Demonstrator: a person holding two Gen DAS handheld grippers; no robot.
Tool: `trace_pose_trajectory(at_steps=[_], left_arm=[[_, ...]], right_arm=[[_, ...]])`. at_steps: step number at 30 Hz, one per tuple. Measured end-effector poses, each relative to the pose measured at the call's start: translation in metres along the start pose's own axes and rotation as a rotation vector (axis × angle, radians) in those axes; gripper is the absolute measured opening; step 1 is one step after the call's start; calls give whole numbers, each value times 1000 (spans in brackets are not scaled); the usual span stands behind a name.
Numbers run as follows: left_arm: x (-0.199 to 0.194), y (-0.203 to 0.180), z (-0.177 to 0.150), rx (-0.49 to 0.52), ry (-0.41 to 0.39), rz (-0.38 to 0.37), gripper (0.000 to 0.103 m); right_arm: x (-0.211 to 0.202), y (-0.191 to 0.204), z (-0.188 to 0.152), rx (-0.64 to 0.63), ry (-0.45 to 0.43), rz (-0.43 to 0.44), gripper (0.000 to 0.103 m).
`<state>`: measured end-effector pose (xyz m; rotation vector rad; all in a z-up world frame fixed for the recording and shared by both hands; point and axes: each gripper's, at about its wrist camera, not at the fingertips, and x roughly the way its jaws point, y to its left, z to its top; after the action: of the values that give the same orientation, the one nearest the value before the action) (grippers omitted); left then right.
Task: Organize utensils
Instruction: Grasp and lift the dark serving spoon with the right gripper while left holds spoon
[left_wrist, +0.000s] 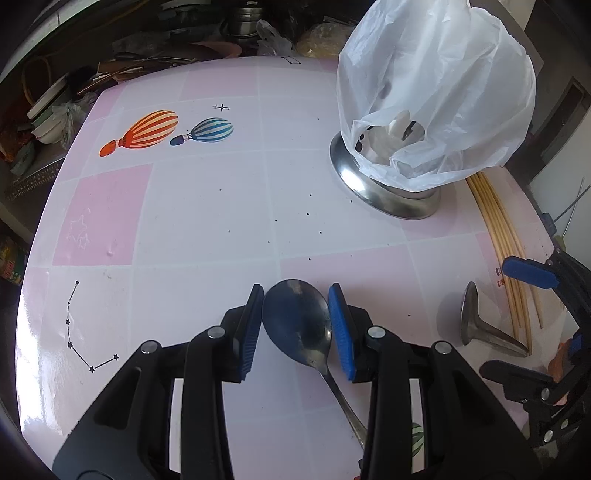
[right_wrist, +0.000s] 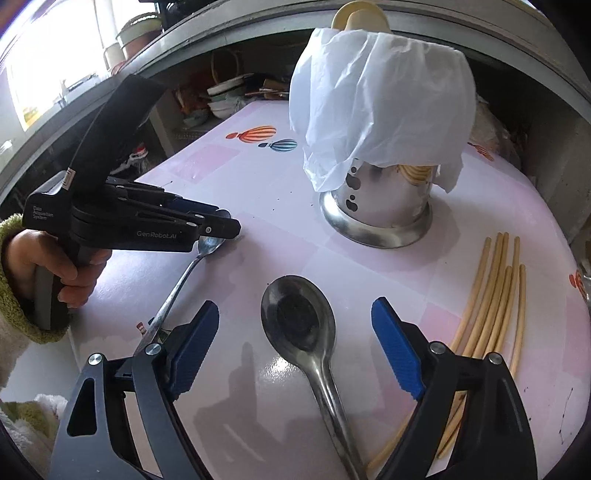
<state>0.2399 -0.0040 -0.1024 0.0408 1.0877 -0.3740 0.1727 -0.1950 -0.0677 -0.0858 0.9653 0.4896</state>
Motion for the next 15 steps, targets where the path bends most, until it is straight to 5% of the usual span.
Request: trace_pose_trajectory(at_steps=[5,12,15], left_arm=[[1,1,0,-5,-2,-9,34],[0,2,0,-9,-7,-11,34],[0,3,1,-9,-7,-11,34]], right_arm=[[22,0,7,-48,74,-5,73],[37,-3,6,-52,136,-23,45],[34,-7,4,-26,130,-17,44]])
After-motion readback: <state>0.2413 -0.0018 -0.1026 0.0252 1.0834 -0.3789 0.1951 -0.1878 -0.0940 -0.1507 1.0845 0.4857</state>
